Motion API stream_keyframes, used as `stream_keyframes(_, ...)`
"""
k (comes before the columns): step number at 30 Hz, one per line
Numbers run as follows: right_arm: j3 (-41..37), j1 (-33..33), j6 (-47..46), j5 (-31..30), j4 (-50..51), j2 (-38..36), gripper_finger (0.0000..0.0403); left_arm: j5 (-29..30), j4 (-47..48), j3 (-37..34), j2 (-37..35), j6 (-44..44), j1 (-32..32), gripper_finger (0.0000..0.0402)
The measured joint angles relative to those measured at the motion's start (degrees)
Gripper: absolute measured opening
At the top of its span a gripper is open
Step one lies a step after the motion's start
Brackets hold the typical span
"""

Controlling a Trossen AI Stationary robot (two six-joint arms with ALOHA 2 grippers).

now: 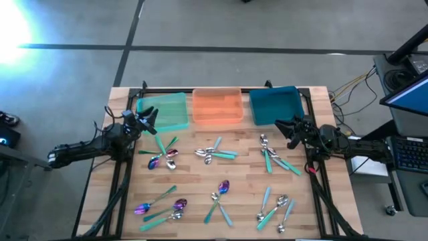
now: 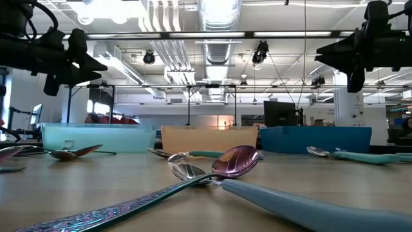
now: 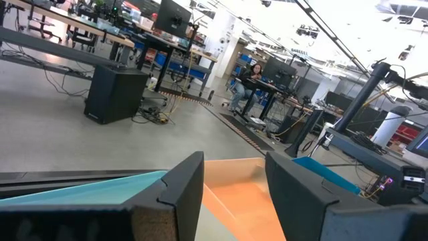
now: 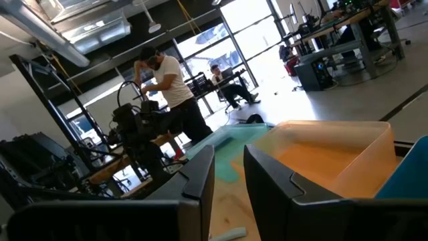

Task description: Sort silverware by color (type)

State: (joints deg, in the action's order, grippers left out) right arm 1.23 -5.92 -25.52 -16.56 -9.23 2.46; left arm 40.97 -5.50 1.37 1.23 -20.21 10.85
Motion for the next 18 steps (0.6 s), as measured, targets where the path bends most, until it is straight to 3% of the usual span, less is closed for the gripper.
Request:
stream_keyframes(8,0.0,0.0,-4.7,0.2,-1.9,0.0,0.0073,0.0,0.0,0.0,0.0,0.0,0.0,0.0146)
stream_keyframes(18,0.0,0.0,-3.3,4.7,-7.4,0.0,0.0073,0.0,0.0,0.0,0.0,0.0,0.0,0.0146)
